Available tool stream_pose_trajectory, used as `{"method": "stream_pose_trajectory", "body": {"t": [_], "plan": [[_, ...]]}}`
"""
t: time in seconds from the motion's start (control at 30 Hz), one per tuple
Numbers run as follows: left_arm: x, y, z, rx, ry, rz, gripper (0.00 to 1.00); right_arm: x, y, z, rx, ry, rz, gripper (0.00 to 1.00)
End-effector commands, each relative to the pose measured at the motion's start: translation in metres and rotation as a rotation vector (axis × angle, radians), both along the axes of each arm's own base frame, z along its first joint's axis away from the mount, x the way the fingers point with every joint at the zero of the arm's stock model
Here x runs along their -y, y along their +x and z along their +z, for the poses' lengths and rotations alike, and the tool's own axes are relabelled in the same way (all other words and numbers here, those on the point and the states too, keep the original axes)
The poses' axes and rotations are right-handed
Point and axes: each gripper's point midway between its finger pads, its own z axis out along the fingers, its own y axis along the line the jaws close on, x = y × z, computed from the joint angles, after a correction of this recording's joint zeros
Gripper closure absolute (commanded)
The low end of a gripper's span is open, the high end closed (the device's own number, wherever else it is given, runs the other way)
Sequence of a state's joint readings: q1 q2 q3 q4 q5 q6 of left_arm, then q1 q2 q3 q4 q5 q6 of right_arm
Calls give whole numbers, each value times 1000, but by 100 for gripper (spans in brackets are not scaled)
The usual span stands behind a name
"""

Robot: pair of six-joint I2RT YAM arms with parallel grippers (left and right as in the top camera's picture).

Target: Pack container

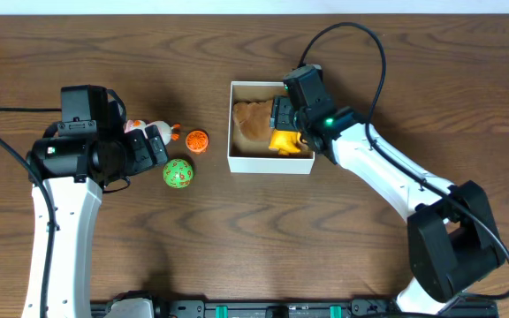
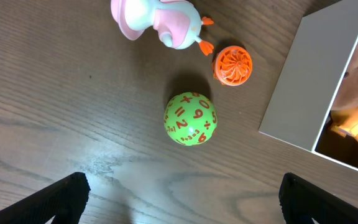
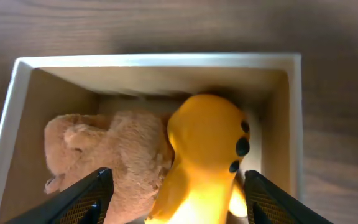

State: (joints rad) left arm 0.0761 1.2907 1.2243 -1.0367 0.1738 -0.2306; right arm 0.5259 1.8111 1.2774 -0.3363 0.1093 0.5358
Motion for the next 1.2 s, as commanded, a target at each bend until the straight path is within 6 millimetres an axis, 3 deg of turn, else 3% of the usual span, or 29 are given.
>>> {"method": "stream_pose_trajectory", "body": {"t": [0.0, 0.07, 0.17, 0.3, 0.37, 0.53, 0.67, 0.83, 0.97, 1.17], "plan": [[-2, 3, 6, 15, 9, -11, 2, 5, 3, 40, 115, -55, 78, 27], [-1, 3, 6, 15, 9, -12, 2, 12, 2, 58, 148, -62, 85, 25], [-2, 3, 6, 16, 9, -11, 2, 40, -2, 89, 193, -83, 42, 17], [-2, 3, 6, 16, 9, -11, 2, 95, -14, 122, 200, -88, -63, 10], [-1, 3, 6, 15, 9, -12, 2, 133, -21, 133, 188, -91, -148, 7], [-1, 3, 6, 15, 8, -11, 2, 228, -48, 129, 71, -64, -408, 1], [-2, 16, 11, 68, 13, -13, 2, 266, -65, 110, -46, 22, -486, 1], [-10, 27, -1, 55, 82, -73, 0, 292, -78, 90, -145, 55, -558, 1], [-16, 44, -33, -48, 92, -63, 4, 293, -79, 84, -167, 55, -563, 1], [-9, 88, -78, -102, 111, -164, 13, 293, -79, 83, -171, 54, -562, 1]]}}
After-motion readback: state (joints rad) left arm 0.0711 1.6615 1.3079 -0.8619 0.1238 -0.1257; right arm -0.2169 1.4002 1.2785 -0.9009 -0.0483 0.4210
